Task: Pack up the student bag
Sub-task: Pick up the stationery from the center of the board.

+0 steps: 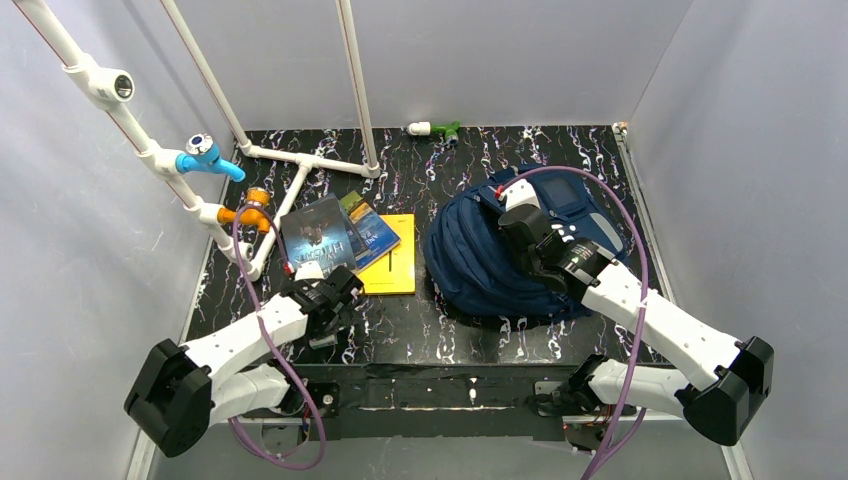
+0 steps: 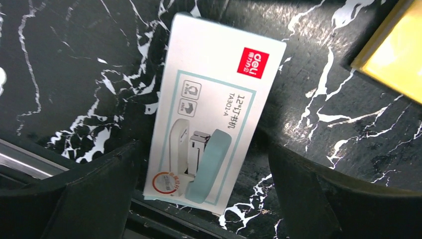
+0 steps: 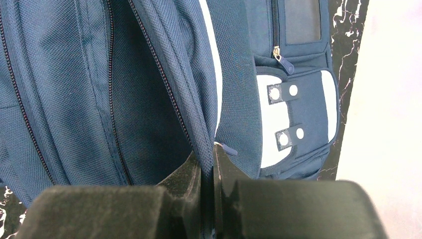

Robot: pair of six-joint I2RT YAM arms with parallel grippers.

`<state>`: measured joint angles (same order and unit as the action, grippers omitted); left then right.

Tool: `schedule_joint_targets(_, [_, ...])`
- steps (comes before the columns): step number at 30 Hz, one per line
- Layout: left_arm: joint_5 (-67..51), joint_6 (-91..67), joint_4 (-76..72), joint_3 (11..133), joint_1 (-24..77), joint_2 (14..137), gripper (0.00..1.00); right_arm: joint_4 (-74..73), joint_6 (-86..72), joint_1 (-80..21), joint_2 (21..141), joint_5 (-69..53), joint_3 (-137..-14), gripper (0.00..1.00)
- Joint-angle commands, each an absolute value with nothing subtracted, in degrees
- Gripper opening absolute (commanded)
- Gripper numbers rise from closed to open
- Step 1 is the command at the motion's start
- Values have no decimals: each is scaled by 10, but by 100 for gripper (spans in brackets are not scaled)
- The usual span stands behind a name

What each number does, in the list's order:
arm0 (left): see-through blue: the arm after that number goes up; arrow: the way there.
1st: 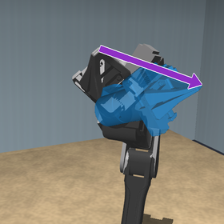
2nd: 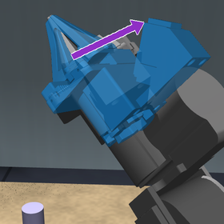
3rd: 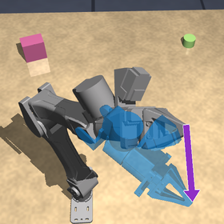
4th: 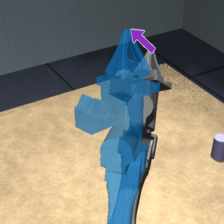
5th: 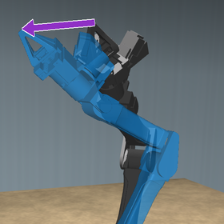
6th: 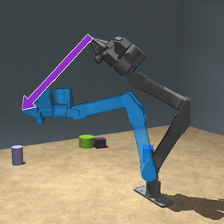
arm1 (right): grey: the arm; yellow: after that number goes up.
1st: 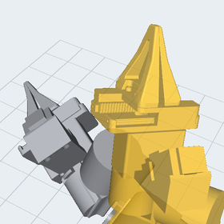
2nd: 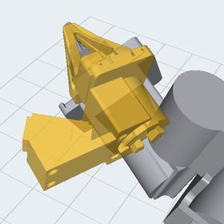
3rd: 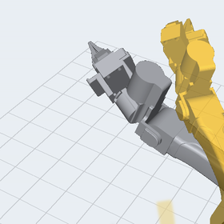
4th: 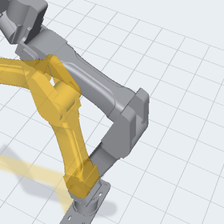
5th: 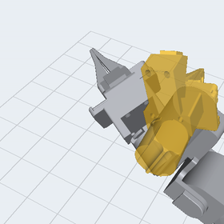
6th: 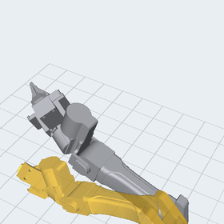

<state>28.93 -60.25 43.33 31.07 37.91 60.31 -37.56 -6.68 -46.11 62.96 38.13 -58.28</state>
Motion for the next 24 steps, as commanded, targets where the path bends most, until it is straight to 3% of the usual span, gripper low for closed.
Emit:
schedule_joint_targets(1, [258,-630,422,307,373,627,91,-308,-68,-461,609,382,-597,1])
schedule_joint_targets(6, [254,-607,423,321,372,643,81,-308,-65,-461,606,382,-596,1])
schedule_joint_targets(11, [234,-595,418,335,380,666,61,-303,-65,-461,606,379,-594,1])
schedule_joint_targets(24, [215,-684,427,377,542,739,54,-306,-57,-461,605,379,-597,1])
